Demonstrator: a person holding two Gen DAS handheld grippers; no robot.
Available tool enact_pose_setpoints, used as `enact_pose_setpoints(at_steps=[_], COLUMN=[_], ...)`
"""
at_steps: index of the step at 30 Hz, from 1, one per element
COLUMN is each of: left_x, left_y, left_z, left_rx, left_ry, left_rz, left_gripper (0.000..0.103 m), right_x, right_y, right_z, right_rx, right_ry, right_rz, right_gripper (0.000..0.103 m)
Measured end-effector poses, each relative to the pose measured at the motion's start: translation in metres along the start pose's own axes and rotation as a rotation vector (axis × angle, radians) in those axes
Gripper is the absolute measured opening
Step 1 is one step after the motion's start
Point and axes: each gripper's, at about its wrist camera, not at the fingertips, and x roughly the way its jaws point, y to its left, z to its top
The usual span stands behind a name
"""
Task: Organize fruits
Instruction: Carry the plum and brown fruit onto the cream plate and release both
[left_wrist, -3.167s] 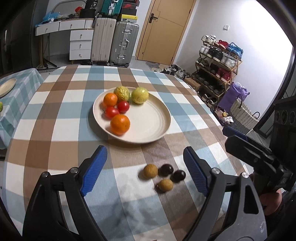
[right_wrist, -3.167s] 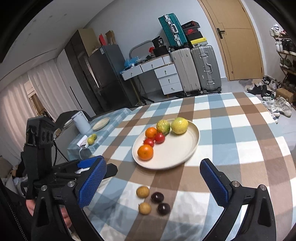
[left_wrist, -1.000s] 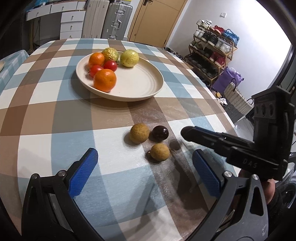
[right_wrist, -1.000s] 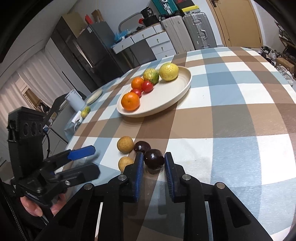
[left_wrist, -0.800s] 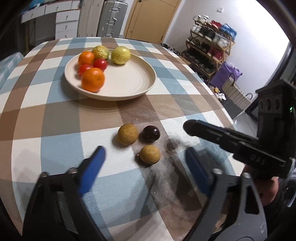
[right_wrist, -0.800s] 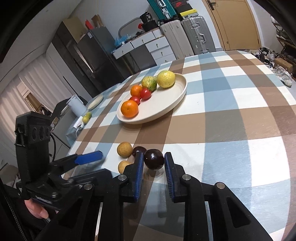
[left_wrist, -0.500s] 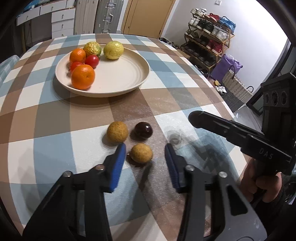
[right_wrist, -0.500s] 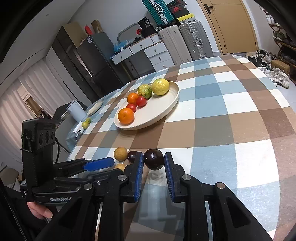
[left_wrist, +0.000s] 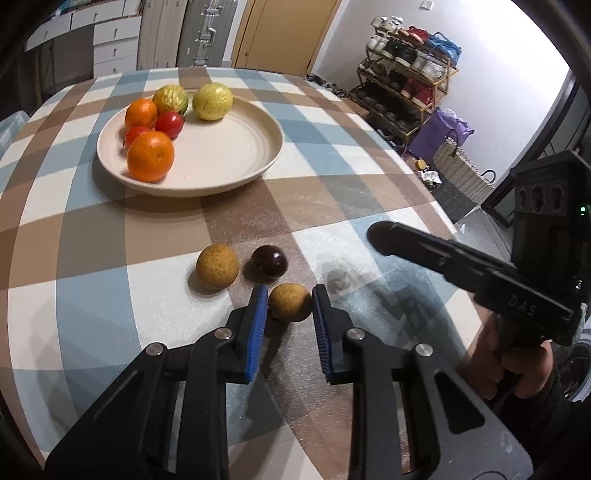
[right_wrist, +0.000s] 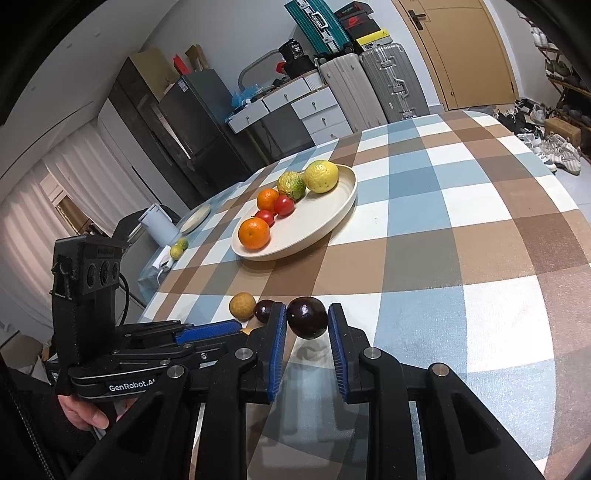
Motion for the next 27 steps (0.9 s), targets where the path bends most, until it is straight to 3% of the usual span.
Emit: enact_pose_setpoints(at_steps=[17, 27], left_x=[-0.028, -0.028], left_y=[0.02, 0.042], left_z=[0.051, 0.102], left_rx=[-0.029, -0.031], left_ry=[-0.127, -0.19], left_rz=[-0.038, -0.015], left_gripper=[0.022, 0.022], right_x=[0.015, 0.036], right_y=[0.002, 0.0], right_z=[0.023, 0.076], right_rx=[0.005, -0.022], right_ry=[0.013, -0.009], right_rz=[0.002, 0.01], right_gripper=[0.024, 0.024])
